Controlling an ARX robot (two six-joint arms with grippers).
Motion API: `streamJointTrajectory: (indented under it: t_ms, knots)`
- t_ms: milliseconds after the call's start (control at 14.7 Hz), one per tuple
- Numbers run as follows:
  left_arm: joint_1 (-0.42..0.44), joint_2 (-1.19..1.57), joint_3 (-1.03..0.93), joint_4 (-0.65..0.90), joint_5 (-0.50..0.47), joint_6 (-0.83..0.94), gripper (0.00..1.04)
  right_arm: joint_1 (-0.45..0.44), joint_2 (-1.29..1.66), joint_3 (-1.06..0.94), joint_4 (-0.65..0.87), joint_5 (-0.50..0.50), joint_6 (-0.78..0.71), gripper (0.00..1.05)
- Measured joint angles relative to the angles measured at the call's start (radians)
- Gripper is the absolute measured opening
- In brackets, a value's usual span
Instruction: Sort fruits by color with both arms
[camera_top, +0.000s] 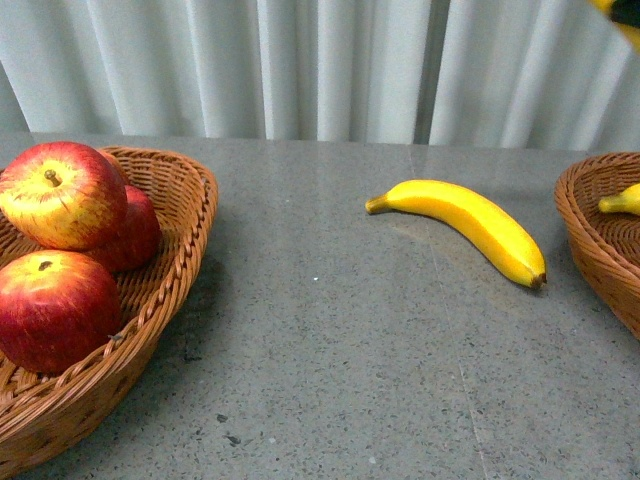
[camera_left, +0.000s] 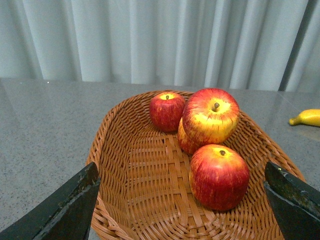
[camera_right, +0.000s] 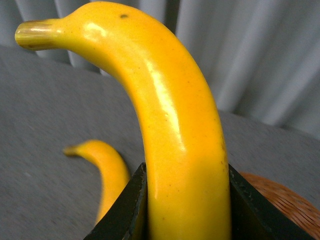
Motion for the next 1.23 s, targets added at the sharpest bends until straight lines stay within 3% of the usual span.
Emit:
streamJointTrajectory:
  t_ms: [205,409,477,614,818,1227]
  knots:
    - [0.0,0.0,0.0,0.0,0.0,0.0,0.98,-0.241,0.025,-0.042,-0.073,-0.09,-0.193,0.35]
    - [0.0,0.0,0.0,0.0,0.0,0.0,0.98,-0.392,0.027,-0.069,-0.189,-0.125,-0.362,0.35]
    - [0.0,0.0,0.0,0.0,0.0,0.0,0.98,-0.412,0.021,-0.072,-0.225,-0.138,-0.389,0.39]
    - [0.0,0.0,0.0,0.0,0.0,0.0,0.98,-0.411,-0.018,-0.068,-0.255,-0.187,-0.393,0.62]
    - [0.0,0.0,0.0,0.0,0.0,0.0,0.98,-0.314,-0.065,0.023,-0.193,-0.213,-0.321,0.98]
    - [0.0,0.0,0.0,0.0,0.0,0.0,0.98,0.105,0.2,0.238,-0.182,-0.083,-0.183,0.98]
